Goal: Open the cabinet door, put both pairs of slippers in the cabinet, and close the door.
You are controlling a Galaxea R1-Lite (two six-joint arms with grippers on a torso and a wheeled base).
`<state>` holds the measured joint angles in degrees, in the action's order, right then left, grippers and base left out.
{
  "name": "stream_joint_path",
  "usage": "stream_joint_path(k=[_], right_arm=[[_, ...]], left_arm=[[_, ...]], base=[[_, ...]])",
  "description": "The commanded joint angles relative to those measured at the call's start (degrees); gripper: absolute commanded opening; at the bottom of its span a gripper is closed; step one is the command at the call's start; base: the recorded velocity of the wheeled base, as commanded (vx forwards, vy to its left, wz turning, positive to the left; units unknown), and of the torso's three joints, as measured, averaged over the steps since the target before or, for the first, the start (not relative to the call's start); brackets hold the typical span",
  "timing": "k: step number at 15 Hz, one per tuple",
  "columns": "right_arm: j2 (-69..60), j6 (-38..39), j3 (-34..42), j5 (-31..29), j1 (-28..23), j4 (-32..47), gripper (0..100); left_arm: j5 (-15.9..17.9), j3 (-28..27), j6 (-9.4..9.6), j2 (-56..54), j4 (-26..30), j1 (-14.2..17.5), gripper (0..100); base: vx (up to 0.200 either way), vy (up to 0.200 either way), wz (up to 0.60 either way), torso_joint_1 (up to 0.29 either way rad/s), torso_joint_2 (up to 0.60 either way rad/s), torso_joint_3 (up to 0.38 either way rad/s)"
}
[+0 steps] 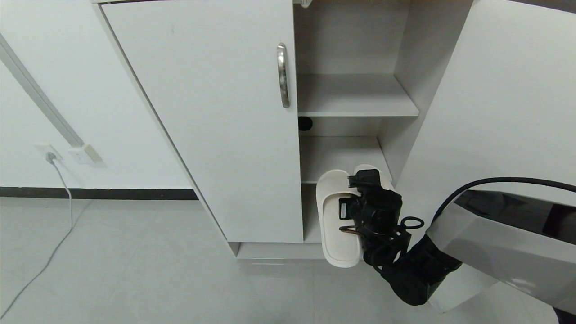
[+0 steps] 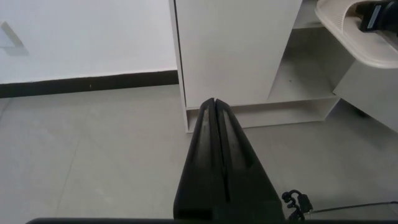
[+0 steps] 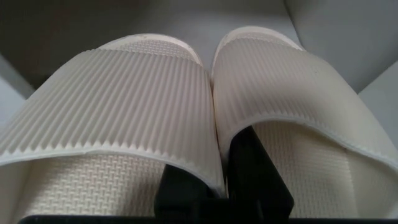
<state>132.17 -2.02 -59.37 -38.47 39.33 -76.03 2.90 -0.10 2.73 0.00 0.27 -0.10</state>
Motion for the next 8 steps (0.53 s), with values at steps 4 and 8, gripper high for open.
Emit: stream_joint_path(k=[4, 8], right_arm=[[2.04, -0.09, -0.22, -0.02, -0.22, -0.17, 0], [2.04, -0.61, -0.13, -0.02, -0.22, -0.08, 0]], left_arm=[[0.0, 0.01, -0.09, 0.09, 0.0, 0.01, 0], [0.0, 0.01, -0.01, 0.09, 0.0, 0.01, 0]], base=[[0.0, 0.0, 0.0, 0.0, 0.0, 0.0], [0.0, 0.0, 0.0, 0.0, 0.0, 0.0]])
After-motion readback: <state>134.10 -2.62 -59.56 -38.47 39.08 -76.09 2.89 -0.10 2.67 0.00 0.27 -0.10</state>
